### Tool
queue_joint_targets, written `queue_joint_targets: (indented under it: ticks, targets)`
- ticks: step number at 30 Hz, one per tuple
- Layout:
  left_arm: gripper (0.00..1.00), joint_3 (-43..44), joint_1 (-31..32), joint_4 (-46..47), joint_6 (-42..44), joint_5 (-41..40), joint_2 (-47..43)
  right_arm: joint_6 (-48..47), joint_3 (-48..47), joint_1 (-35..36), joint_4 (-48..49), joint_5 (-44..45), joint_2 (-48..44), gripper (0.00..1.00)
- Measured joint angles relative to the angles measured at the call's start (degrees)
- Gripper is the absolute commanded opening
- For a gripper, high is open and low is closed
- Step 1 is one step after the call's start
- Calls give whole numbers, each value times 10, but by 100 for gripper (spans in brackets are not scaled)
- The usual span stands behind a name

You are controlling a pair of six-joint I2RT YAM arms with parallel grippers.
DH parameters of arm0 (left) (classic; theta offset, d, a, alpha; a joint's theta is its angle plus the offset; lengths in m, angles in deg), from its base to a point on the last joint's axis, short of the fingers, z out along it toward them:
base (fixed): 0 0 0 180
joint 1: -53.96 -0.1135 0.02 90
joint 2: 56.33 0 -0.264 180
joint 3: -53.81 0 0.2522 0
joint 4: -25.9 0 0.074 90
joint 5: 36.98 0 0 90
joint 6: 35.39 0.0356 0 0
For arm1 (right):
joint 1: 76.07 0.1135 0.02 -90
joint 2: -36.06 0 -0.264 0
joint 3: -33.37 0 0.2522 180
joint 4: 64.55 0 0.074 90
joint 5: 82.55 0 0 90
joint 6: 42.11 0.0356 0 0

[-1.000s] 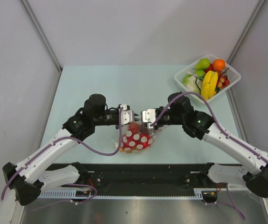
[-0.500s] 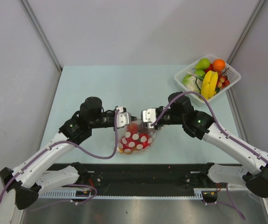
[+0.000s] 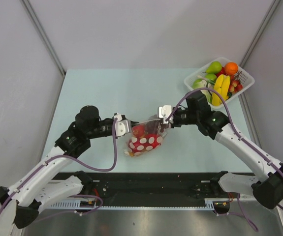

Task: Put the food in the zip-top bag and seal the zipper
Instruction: Zip the zipper food storage bag at the center of the board.

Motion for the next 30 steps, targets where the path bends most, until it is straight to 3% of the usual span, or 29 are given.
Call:
queue_joint_targets:
  ticks: [24, 30]
  targets:
    - [0, -73, -86, 2, 12, 24, -56, -132, 0, -180, -104, -9, 17, 0]
    - [0, -87, -92, 3, 20, 28, -57, -146, 0, -189, -106, -22, 24, 0]
